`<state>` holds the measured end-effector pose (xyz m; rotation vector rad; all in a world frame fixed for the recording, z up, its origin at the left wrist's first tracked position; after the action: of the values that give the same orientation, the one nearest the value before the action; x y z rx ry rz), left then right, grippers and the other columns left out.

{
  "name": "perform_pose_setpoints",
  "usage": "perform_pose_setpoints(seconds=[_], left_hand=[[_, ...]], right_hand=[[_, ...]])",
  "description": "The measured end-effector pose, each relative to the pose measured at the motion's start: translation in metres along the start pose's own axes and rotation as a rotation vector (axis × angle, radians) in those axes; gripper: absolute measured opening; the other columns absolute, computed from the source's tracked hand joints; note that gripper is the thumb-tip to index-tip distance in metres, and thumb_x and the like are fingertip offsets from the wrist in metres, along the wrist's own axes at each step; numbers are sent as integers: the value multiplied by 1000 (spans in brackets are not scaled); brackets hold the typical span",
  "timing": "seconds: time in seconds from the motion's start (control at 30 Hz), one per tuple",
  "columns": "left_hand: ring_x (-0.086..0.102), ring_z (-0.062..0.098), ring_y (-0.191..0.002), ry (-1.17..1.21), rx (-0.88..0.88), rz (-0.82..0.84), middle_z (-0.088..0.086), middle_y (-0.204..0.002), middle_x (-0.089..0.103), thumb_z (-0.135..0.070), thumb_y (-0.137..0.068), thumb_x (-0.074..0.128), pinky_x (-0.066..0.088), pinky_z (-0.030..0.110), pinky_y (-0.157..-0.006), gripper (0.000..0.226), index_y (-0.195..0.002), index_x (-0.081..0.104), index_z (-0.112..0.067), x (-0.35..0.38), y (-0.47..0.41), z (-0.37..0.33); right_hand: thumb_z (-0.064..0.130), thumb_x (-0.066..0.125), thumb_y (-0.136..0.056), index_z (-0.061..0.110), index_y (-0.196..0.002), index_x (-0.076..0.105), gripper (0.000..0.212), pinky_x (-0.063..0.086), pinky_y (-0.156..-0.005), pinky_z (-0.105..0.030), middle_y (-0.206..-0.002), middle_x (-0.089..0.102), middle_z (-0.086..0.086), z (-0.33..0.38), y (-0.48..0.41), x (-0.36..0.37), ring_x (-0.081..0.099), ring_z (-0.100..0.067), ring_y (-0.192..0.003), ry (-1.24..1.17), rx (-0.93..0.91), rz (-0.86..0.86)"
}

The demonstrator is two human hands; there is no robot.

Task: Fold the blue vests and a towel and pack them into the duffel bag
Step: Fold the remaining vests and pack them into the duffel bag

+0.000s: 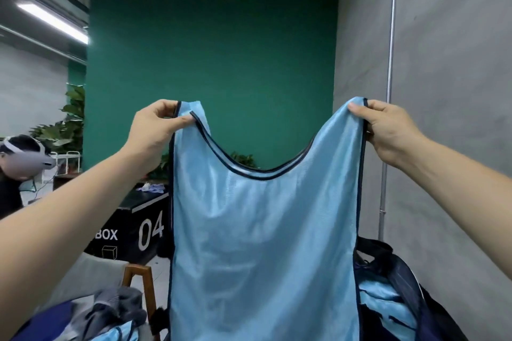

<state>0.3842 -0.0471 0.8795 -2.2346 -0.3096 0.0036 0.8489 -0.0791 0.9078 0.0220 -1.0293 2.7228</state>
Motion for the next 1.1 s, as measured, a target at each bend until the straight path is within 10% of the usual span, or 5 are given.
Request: perform_pose_setpoints(seconds=[0.27,0.57,0.8,1.1], left_hand=[[64,22,-82,88,-220,2,3,-89,76,-54,-70,96,51,40,-80,40,-70,72,-22,9,8,18],[73,27,-100,243,-280,160,16,-122,77,-10,-92,78,56,43,-99,27,-119,80,-10,13,11,13],[67,12,-61,185,-230,-48,-2,-78,74,-19,-85,89,53,22,-55,16,-85,72,-19,5,11,7],[67,7,-63,76,-54,-217,-2,-79,73,-20,-82,93,54,20,-60,30,-76,64,-18,-12,12,-3]], right_hand=[[26,77,-98,4,-118,75,29,57,-89,-33,-103,75,-5,-4,9,-2,67,-17,-88,34,26,9],[26,74,-101,7,-112,76,22,56,-86,-33,-97,73,-3,-4,6,-16,66,-16,-82,48,29,-14],[28,74,-101,8,-109,75,22,53,-76,-29,-89,71,-1,-9,7,-19,63,-15,-75,52,35,-34],[29,75,-101,9,-107,79,21,57,-96,-41,-99,76,-4,-16,10,-15,66,-19,-86,65,4,-42]])
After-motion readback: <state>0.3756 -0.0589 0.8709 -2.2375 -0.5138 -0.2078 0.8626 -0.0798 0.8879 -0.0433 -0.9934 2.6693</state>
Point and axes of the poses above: each hand's wrist, its own y-axis away from the middle knuckle, its own x-axis out of the palm, z = x × y, the point moved 6 cm from there along -y, towards the middle knuckle
